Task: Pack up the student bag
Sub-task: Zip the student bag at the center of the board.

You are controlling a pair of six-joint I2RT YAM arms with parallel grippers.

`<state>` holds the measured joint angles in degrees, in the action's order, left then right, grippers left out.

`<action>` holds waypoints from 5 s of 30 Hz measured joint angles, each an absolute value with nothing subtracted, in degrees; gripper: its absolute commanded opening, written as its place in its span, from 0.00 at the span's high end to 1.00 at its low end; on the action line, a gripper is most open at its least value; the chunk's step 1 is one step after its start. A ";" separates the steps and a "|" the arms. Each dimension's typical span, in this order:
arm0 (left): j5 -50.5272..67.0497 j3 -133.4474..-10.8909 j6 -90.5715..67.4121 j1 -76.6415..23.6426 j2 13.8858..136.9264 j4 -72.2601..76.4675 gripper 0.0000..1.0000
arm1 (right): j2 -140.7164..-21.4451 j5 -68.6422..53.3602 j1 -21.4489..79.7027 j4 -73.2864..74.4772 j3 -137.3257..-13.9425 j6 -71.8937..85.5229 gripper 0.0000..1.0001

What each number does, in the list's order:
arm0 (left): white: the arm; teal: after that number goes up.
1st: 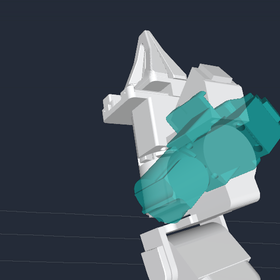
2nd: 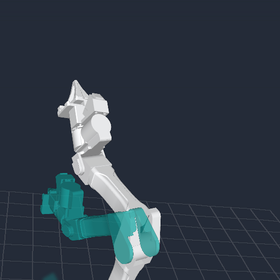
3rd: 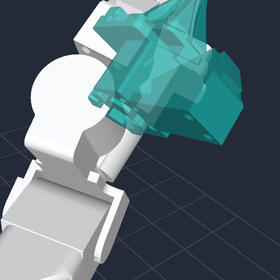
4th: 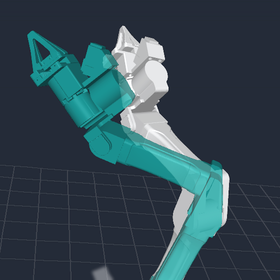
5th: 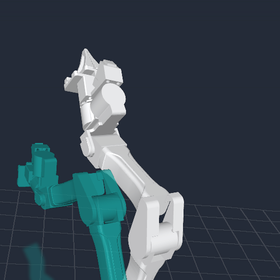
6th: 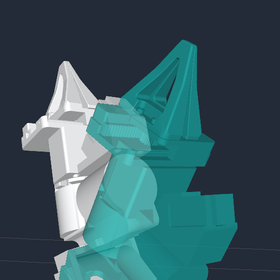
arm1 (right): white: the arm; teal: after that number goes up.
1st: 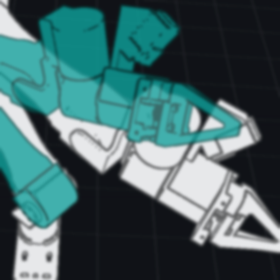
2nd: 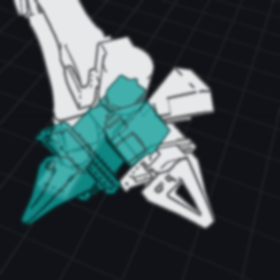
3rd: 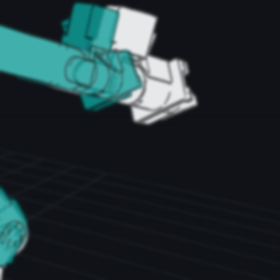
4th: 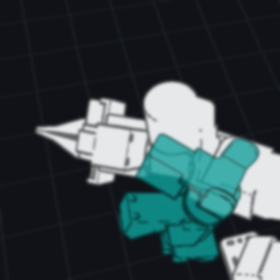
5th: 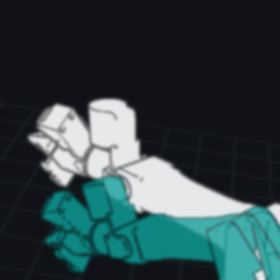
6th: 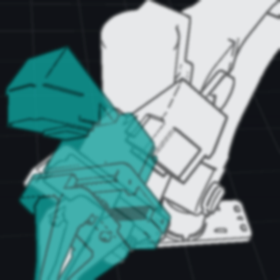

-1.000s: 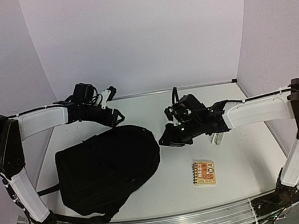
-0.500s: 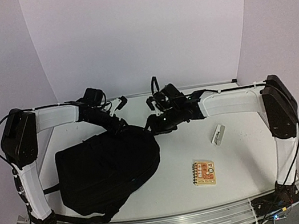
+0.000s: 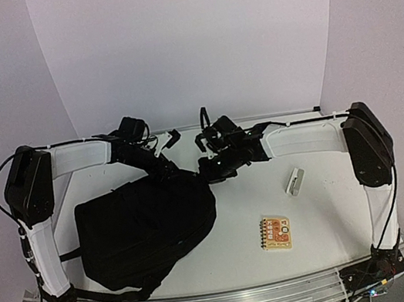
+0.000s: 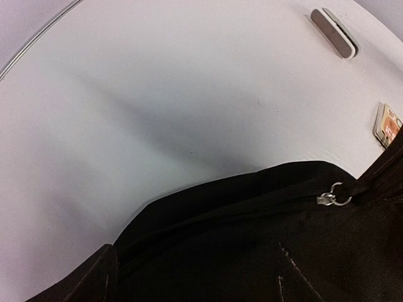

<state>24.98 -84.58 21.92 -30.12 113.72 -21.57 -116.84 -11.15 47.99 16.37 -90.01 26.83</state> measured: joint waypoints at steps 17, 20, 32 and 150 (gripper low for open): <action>25.07 -89.54 25.92 -32.71 121.19 -23.63 0.98 | -116.77 -9.59 47.99 16.39 -89.07 27.59 1.00; 24.57 -89.50 25.01 -32.83 121.16 -23.45 1.00 | -116.52 -9.29 47.99 16.28 -88.31 28.25 1.00; 23.82 -87.59 19.66 -35.27 121.16 -19.77 1.00 | -108.79 -9.89 48.16 12.66 -76.33 32.40 1.00; 20.81 -94.25 -38.67 -35.72 116.67 -11.66 0.09 | -95.65 -1.89 68.01 4.13 -62.98 52.77 0.27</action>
<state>20.81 -94.25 -38.67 -35.72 116.67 -11.66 -95.65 -1.89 68.01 4.13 -62.98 52.77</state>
